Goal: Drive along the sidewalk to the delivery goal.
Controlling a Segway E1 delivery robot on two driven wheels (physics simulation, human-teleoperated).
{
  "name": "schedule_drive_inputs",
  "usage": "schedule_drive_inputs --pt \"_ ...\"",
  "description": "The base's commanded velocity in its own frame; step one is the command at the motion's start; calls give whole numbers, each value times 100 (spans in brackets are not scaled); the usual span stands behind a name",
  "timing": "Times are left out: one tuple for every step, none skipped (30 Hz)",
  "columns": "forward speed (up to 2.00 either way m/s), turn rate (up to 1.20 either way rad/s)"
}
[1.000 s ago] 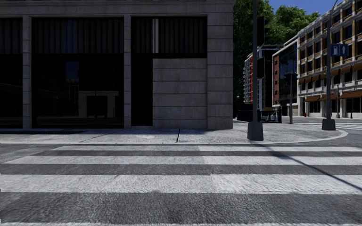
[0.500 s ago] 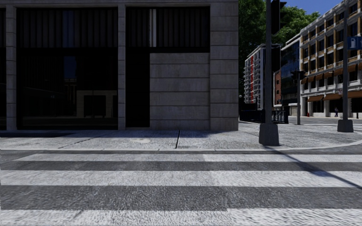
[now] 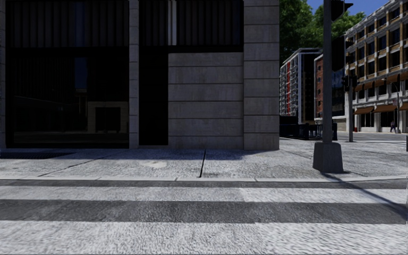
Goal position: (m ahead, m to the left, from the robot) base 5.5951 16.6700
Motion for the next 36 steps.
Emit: schedule_drive_inputs --pt "153 33" --pt "153 34" --pt "153 35" --pt "153 36" --pt "153 36" --pt "153 37" --pt "153 39" --pt "153 41" --pt "153 42" --pt "153 42" --pt "153 42" --pt "153 42" --pt "153 42" --pt "153 42" --pt "153 42" --pt "153 42" --pt "153 42" --pt "153 42" --pt "153 42" --pt "153 42" --pt "153 42" --pt "153 42" --pt "153 42" --pt "153 42" --pt "153 42" --pt "153 42" --pt "153 43" --pt "153 45" --pt "153 45" --pt "153 47" --pt "153 48" --pt "153 49" --pt "153 49" --pt "153 49" --pt "153 49" --pt "153 49"
